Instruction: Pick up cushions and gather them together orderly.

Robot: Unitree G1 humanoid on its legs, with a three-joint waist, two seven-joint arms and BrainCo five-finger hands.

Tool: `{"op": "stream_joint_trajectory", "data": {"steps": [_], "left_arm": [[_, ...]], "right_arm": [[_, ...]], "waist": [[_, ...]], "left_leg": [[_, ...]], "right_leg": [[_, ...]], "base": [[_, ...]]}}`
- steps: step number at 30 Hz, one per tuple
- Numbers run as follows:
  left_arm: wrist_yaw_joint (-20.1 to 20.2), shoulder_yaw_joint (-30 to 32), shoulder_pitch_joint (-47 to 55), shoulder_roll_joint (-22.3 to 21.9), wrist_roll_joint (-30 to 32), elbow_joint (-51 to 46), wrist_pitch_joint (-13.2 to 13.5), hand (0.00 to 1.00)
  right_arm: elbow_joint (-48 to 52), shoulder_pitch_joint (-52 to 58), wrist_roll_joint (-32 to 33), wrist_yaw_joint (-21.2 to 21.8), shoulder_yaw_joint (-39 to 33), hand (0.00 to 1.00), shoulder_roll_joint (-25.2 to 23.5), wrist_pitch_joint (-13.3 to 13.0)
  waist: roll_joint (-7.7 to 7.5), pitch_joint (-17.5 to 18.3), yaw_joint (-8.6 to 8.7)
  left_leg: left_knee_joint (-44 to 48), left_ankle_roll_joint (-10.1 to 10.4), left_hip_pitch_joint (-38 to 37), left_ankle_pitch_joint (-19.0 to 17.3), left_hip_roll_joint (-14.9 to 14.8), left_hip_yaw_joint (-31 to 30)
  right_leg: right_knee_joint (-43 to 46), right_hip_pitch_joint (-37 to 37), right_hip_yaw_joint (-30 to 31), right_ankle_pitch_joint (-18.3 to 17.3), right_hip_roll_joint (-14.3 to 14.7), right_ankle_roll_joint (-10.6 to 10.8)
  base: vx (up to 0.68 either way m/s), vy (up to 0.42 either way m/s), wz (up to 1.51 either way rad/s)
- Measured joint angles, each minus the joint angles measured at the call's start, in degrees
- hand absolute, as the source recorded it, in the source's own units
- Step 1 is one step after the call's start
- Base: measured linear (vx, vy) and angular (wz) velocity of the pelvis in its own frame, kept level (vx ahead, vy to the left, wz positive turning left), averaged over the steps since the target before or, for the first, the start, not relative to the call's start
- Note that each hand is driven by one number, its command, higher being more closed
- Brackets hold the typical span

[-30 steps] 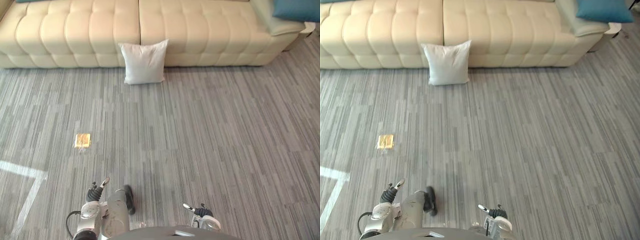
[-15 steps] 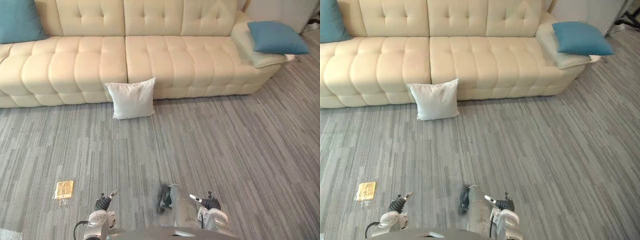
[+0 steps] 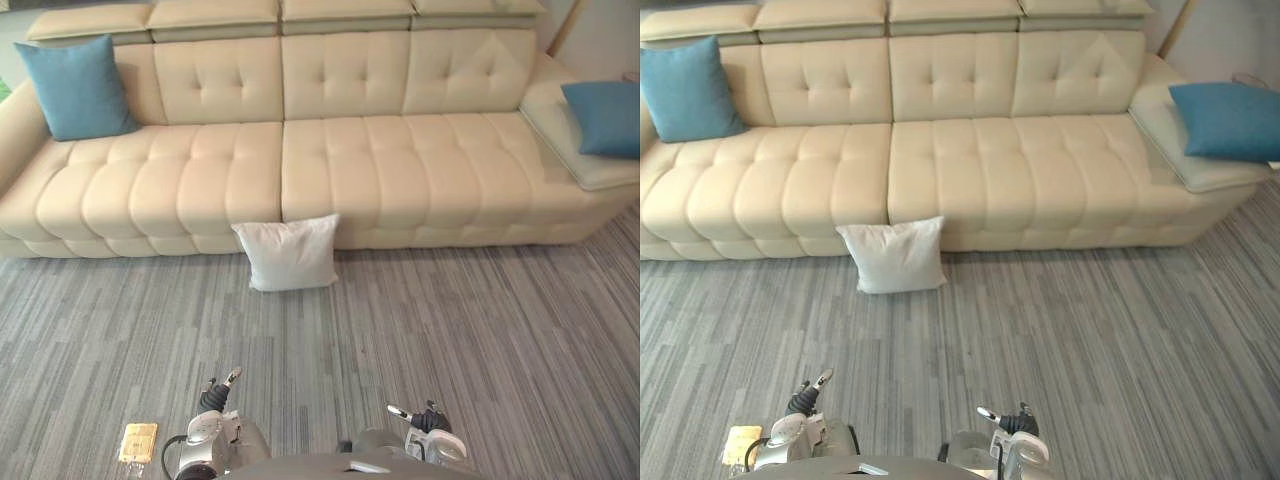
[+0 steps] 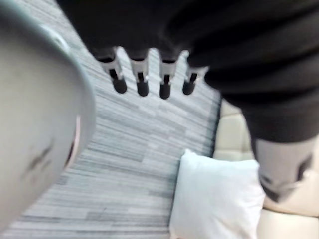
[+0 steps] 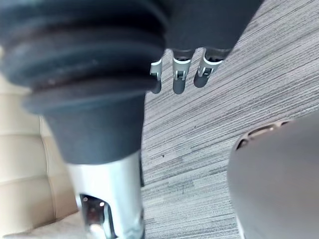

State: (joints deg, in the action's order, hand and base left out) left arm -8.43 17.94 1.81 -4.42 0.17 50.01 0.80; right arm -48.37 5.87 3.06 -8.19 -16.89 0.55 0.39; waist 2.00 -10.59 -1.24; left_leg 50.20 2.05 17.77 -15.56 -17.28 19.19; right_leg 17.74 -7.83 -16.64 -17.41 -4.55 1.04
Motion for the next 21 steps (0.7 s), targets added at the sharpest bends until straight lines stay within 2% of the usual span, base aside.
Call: {"op": "stream_joint_trajectory", "data": {"steps": [1,2,3,4,5,6,7,8,9,10,11,12,13,14,15,16,17,18,19,21], "left_arm": [[0.0,0.0,-0.1,0.0,0.0,-0.2,0.2,0.00],[0.0,0.1,-0.1,0.0,0.0,-0.7,0.5,0.00],[0.0,0.1,0.0,0.0,-0.1,-0.9,0.5,0.00],[-0.1,0.2,0.3,0.0,-0.1,-0.9,0.6,0.00],[-0.1,0.3,0.1,1.3,-0.1,-0.8,0.5,0.00],[-0.2,0.4,0.0,1.6,-0.1,-0.9,0.6,0.00],[-0.4,1.4,0.1,1.9,-0.2,-0.9,0.6,0.00],[-0.4,2.0,0.2,2.6,-0.1,-0.7,0.6,0.00],[-0.4,2.1,0.5,3.6,-0.6,0.1,0.3,0.00],[-0.4,1.8,0.6,3.9,-0.7,0.3,0.3,0.00],[-0.4,1.0,0.8,4.2,-0.7,0.4,0.3,0.00],[-0.5,-0.4,0.9,4.8,-0.7,1.3,0.3,0.00],[-0.5,-0.9,0.9,5.1,-0.7,1.8,0.3,0.00],[-0.4,-2.4,1.1,5.7,-0.7,2.7,0.2,0.00],[-0.4,-2.6,1.2,5.9,-0.7,3.0,0.2,0.00],[-0.4,-2.9,1.7,6.2,-0.7,3.5,0.0,0.00],[-0.4,-2.9,2.0,6.0,-0.7,3.6,-0.3,0.00],[-0.4,-2.9,2.2,5.8,-0.7,3.5,-0.3,0.00],[-0.4,-2.8,2.4,5.5,-0.7,3.5,-0.3,0.00],[-0.1,-2.9,3.0,5.4,-0.7,3.8,-0.4,0.00]], "right_arm": [[0.0,0.1,0.0,0.0,0.0,0.00,0.0,0.1],[-0.4,0.1,0.0,0.0,-0.1,0.00,-0.1,0.1],[-0.6,0.1,0.0,0.0,-0.3,0.00,-0.2,0.1],[-1.3,0.3,0.0,-0.1,-0.1,0.00,-0.3,0.0],[-2.5,0.1,0.0,-0.1,0.6,0.00,-1.0,0.4],[-2.2,-0.2,-0.3,-0.1,0.8,0.00,-1.6,0.4],[-2.1,-1.2,0.0,0.0,0.7,0.00,-2.3,0.2],[-2.2,-1.7,0.0,0.0,0.5,0.00,-3.3,0.1],[-2.7,-1.9,0.0,0.2,0.8,0.00,-4.1,-0.2],[-3.1,-1.9,0.0,0.2,0.7,0.00,-4.1,-0.2],[-4.2,-2.0,0.0,0.2,-0.4,0.00,-4.1,-0.2],[-4.3,-2.2,-0.1,0.2,-1.2,0.00,-4.2,-0.2],[-4.6,-2.1,-0.1,0.2,-1.4,0.00,-4.1,-0.1],[-4.3,-2.0,-0.1,0.3,-1.5,0.00,-3.9,-0.2],[-4.3,-2.1,-0.2,0.3,-1.5,0.00,-3.8,-0.2],[-4.3,-2.3,-0.2,0.4,-1.2,0.00,-3.3,-0.2],[-4.0,-2.3,-0.3,0.5,-1.3,0.00,-3.0,-0.2],[-3.7,-2.2,-0.5,0.5,-1.3,0.00,-2.8,-0.2],[-2.9,-1.9,-1.3,0.5,-1.3,0.00,-2.6,-0.2],[-1.5,-1.2,-1.3,0.5,-1.1,0.00,-2.7,-0.2]], "waist": [[-0.07,0.0,-0.37],[-0.46,0.0,-0.90],[-0.62,-0.1,-1.19],[-1.02,0.0,-1.65],[-2.86,0.9,-1.58],[-3.30,1.1,-1.35],[-4.16,1.3,-2.00],[-4.93,1.5,-2.41],[-6.26,2.1,-1.99],[-6.71,2.5,-2.01],[-7.20,3.4,-2.05],[-7.51,3.6,-1.96],[-7.57,3.7,-1.79],[-7.44,3.6,-1.29],[-7.28,3.5,-0.93],[-6.94,3.3,-0.41],[-6.36,2.8,-0.34],[-6.27,2.8,-0.36],[-5.84,2.5,-0.35],[-5.58,2.5,0.43]], "left_leg": [[-3.9,0.0,1.2,0.1,1.1,0.0],[-11.9,0.2,3.1,1.2,3.3,-0.2],[-20.2,0.6,3.2,4.4,4.9,-0.6],[-26.5,-0.3,2.7,13.6,6.5,-1.0],[-26.4,-2.4,1.9,13.1,8.8,0.1],[-26.0,-3.2,2.4,12.4,9.0,0.2],[-23.8,-3.2,3.4,9.9,8.5,0.4],[-21.5,-4.4,3.4,8.2,8.2,0.8],[-18.2,-6.0,3.2,5.5,8.5,1.3],[-16.8,-6.2,3.2,4.2,8.9,1.4],[-15.0,-6.1,2.8,1.3,9.9,1.5],[-15.4,-5.8,1.0,-1.1,11.1,2.3],[-15.9,-5.9,-0.2,-1.8,11.7,2.9],[-17.4,-6.1,-2.6,-2.7,12.5,3.9],[-18.0,-6.3,-3.9,-3.0,12.6,4.2],[-19.8,-6.3,-7.2,-3.0,12.6,4.9],[-22.2,-6.3,-10.9,-3.1,12.6,5.0],[-23.6,-5.9,-12.9,-3.1,12.6,5.0],[-27.1,-4.7,-17.9,-3.8,12.1,5.0],[-29.3,-3.1,-21.8,-4.1,10.8,5.0]], "right_leg": [[-1.0,-1.2,0.0,-0.1,-0.8,0.5],[-2.7,-3.4,0.0,-0.2,-2.5,1.7],[-3.7,-5.2,0.2,-0.3,-3.7,1.9],[-4.5,-7.0,1.6,-0.9,-4.6,2.8],[-5.5,-7.6,4.1,-0.1,-6.5,1.7],[-6.0,-7.2,6.0,1.2,-6.3,0.4],[-6.5,-6.0,9.8,4.9,-5.7,-0.2],[-6.7,-6.5,11.9,6.9,-5.8,0.2],[-6.4,-7.2,13.5,8.3,-6.9,1.5],[-5.6,-7.3,14.4,8.6,-7.7,1.9],[-2.3,-6.6,16.4,9.0,-8.8,2.6],[4.4,-4.0,18.3,9.2,-10.1,3.2],[9.4,-1.6,19.3,10.4,-10.8,4.7],[19.5,3.4,20.9,14.4,-11.7,7.4],[24.3,5.5,21.3,15.5,-11.7,8.2],[33.1,9.8,20.6,15.2,-11.4,8.2],[39.8,13.4,18.0,13.5,-10.9,7.6],[42.1,14.8,16.8,12.3,-10.4,6.8],[45.3,18.5,14.5,8.3,-8.4,4.7],[43.0,22.5,10.6,4.4,-6.3,4.5]], "base": [[0.48,0.277,0.08],[0.41,0.242,-0.03],[0.52,0.325,-0.12],[0.55,0.337,-0.06],[0.64,0.413,0.05],[0.62,0.416,-0.02],[0.50,0.342,-0.17],[0.49,0.317,-0.20],[0.49,0.267,-0.07],[0.55,0.276,-0.06],[0.51,0.241,-0.22],[0.38,0.178,-0.25],[0.36,0.158,-0.26],[0.26,0.100,-0.18],[0.30,0.089,-0.25],[0.28,0.036,-0.26],[0.28,0.012,-0.27],[0.36,-0.037,-0.31],[0.29,-0.052,-0.24],[0.26,-0.122,0.00]]}}
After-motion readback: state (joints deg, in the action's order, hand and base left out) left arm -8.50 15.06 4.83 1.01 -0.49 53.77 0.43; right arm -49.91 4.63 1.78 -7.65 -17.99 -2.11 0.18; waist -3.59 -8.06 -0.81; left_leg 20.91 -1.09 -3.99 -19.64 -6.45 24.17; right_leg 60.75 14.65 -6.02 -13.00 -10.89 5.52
